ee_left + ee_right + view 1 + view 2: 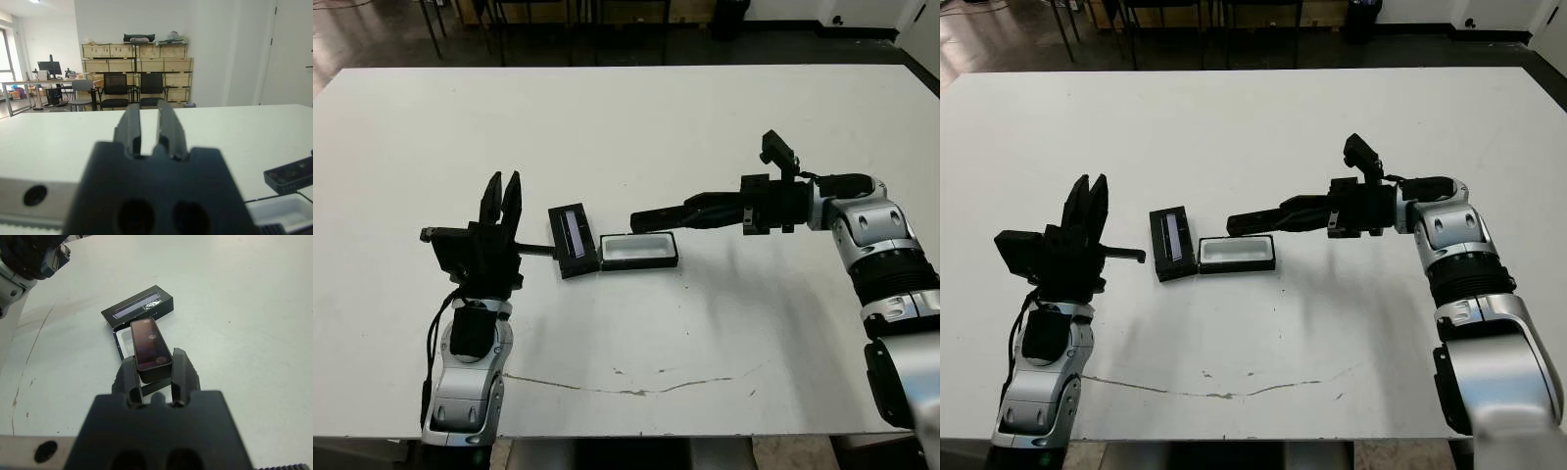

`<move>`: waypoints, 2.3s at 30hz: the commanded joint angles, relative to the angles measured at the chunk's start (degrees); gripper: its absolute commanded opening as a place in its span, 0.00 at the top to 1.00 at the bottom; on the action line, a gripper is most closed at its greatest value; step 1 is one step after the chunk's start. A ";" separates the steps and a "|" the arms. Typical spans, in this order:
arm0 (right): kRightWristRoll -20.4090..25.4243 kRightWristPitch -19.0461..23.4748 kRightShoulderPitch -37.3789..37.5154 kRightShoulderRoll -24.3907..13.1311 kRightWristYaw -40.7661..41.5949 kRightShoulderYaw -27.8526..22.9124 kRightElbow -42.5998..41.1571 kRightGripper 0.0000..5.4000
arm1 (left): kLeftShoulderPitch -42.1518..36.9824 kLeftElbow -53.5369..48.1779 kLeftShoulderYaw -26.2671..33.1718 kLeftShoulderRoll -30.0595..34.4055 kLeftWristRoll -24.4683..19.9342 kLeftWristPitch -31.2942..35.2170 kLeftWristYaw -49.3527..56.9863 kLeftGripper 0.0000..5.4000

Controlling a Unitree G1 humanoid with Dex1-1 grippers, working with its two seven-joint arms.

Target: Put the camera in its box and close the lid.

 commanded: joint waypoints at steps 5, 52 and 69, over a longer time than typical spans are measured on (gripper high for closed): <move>-0.97 -0.56 -0.70 -0.11 1.24 0.92 -0.04 1.00 | 0.68 0.68 -0.04 0.17 0.02 0.86 0.13 1.00; -9.91 -1.39 -1.92 2.63 -0.55 8.64 -2.00 1.00 | 1.19 0.49 -0.97 -0.84 0.22 0.72 1.27 1.00; -12.25 4.09 -3.59 6.41 -1.56 13.89 -6.01 1.00 | 1.44 0.75 -0.88 -1.17 0.60 0.09 1.68 1.00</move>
